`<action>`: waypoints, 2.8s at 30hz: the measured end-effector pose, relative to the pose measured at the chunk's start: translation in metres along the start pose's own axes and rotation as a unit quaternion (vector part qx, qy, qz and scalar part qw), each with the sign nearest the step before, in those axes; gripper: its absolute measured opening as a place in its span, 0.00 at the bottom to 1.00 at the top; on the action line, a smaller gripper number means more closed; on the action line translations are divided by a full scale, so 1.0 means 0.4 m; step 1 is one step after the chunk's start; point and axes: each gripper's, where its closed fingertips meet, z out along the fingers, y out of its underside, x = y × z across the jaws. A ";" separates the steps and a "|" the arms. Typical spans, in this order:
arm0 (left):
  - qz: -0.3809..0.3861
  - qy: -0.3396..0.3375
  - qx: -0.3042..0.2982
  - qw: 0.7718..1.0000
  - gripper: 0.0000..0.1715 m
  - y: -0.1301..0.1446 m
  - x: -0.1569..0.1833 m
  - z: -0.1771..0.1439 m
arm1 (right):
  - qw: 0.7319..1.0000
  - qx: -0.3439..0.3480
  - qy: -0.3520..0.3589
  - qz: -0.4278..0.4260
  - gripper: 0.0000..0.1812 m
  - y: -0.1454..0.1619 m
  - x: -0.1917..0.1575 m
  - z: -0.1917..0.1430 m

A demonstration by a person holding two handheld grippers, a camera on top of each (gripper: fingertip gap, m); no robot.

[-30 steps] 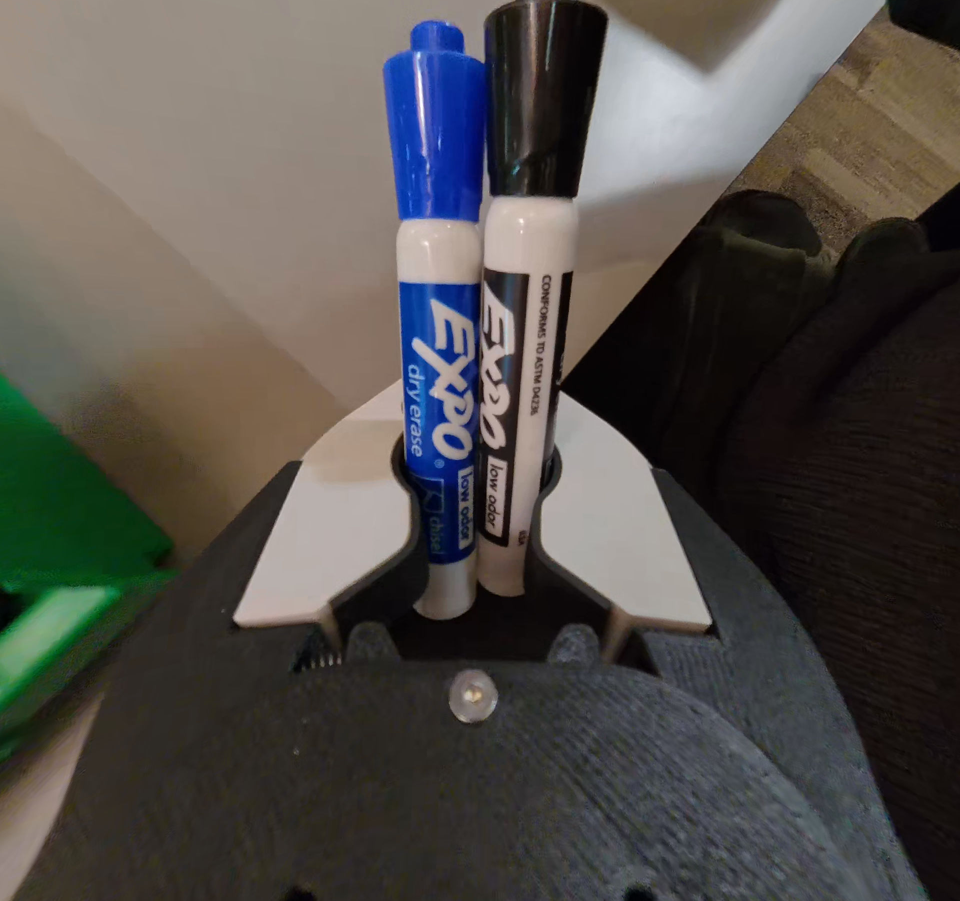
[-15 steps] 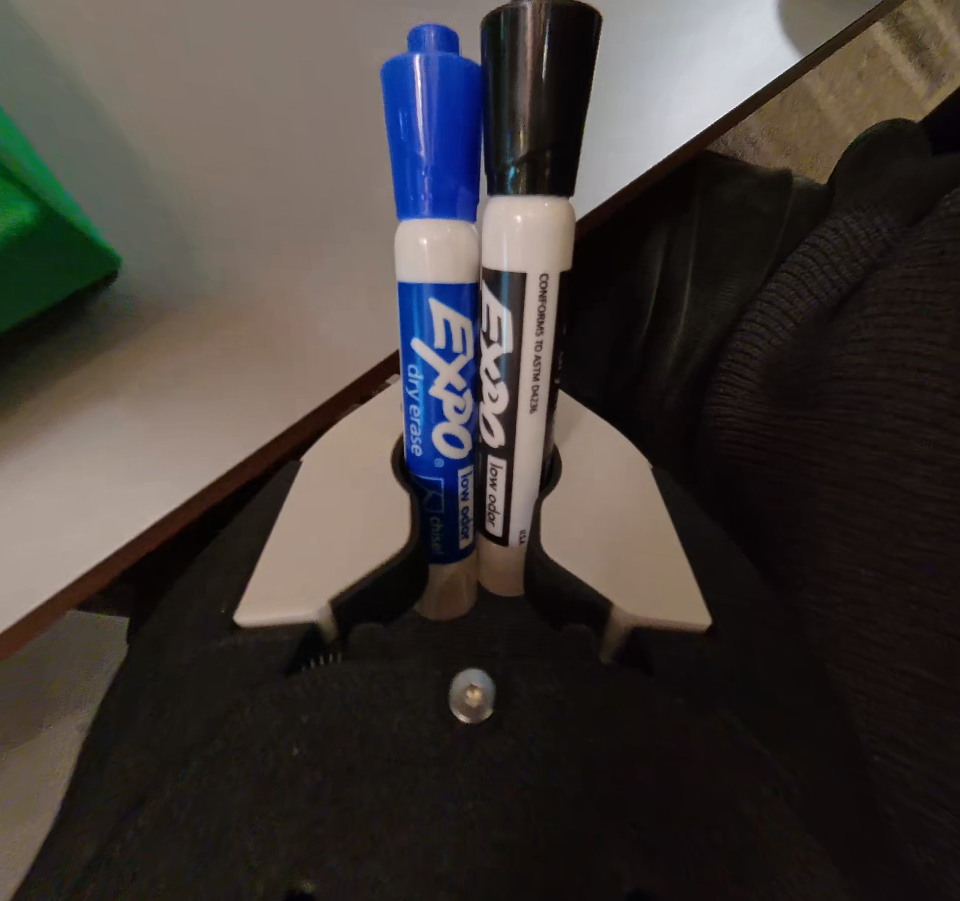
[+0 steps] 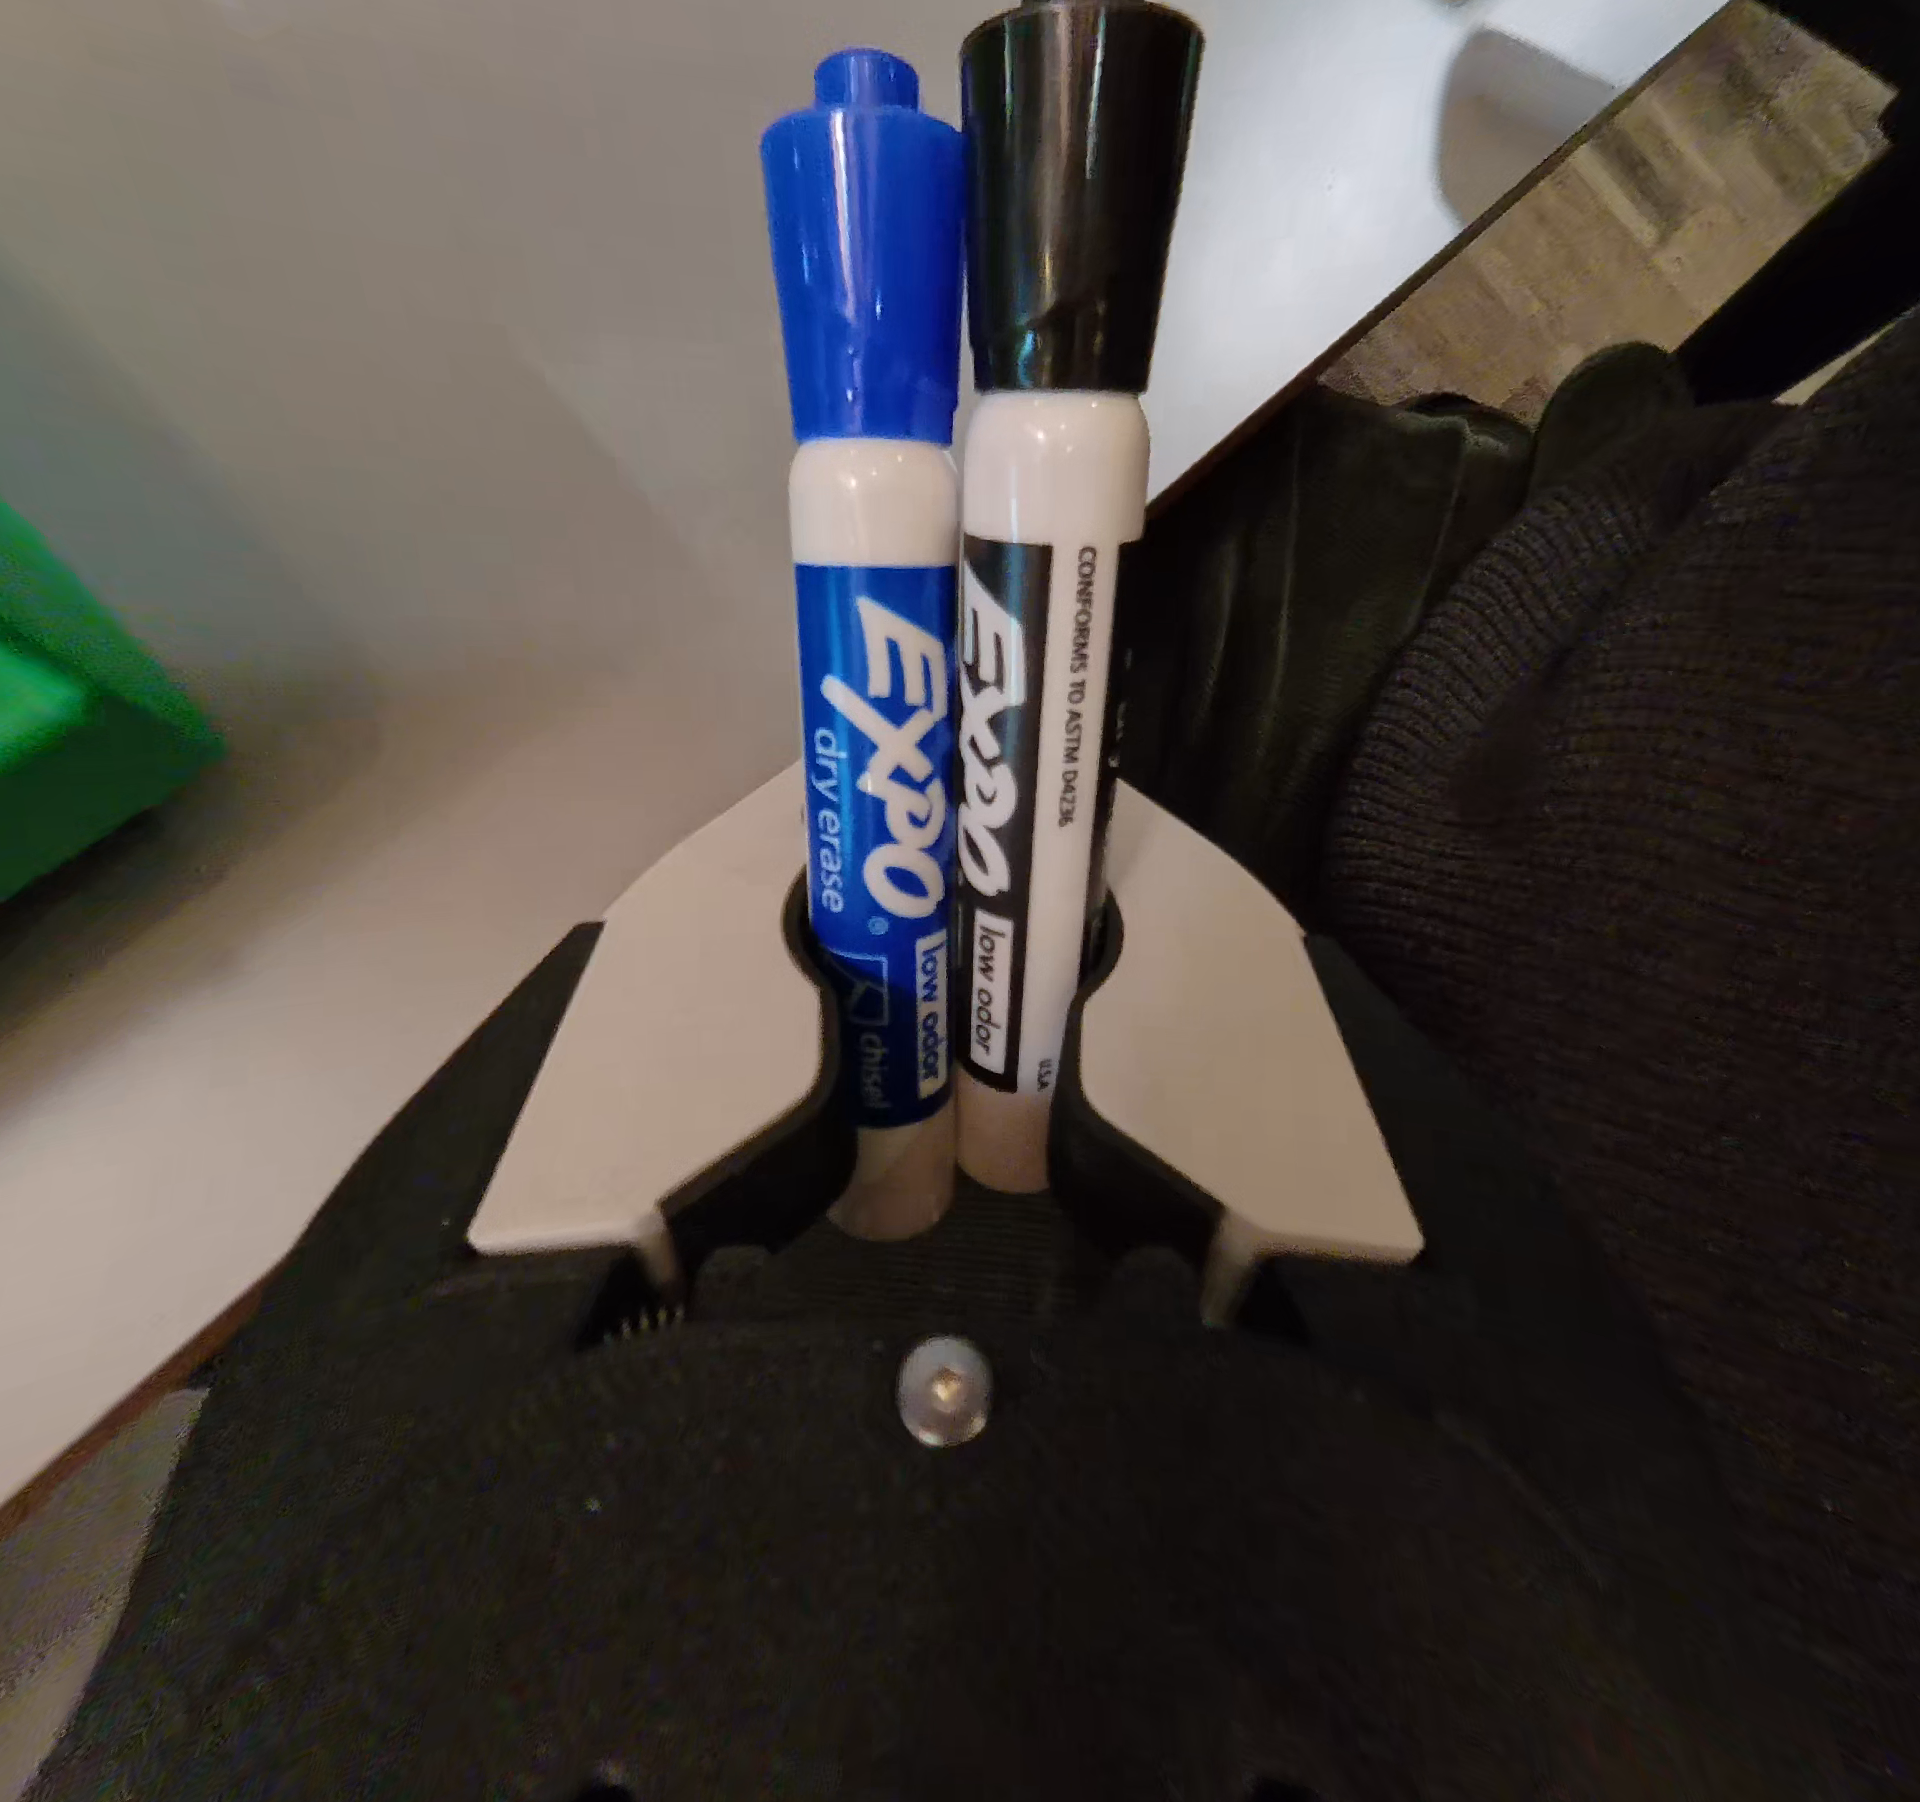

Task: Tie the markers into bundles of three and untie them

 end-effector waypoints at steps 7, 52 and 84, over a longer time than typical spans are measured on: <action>0.054 0.023 -0.026 0.998 0.26 -0.058 0.000 0.047 | 0.974 0.135 0.085 0.162 0.10 0.197 -0.207 -0.262; 0.363 0.138 -0.239 0.890 0.26 -0.098 0.078 0.193 | 0.947 0.096 0.173 0.254 0.11 0.171 -0.761 -0.173; 0.175 0.003 -0.151 0.973 0.26 -0.224 0.113 0.292 | 0.668 0.278 0.359 0.590 0.00 0.413 -0.776 -0.212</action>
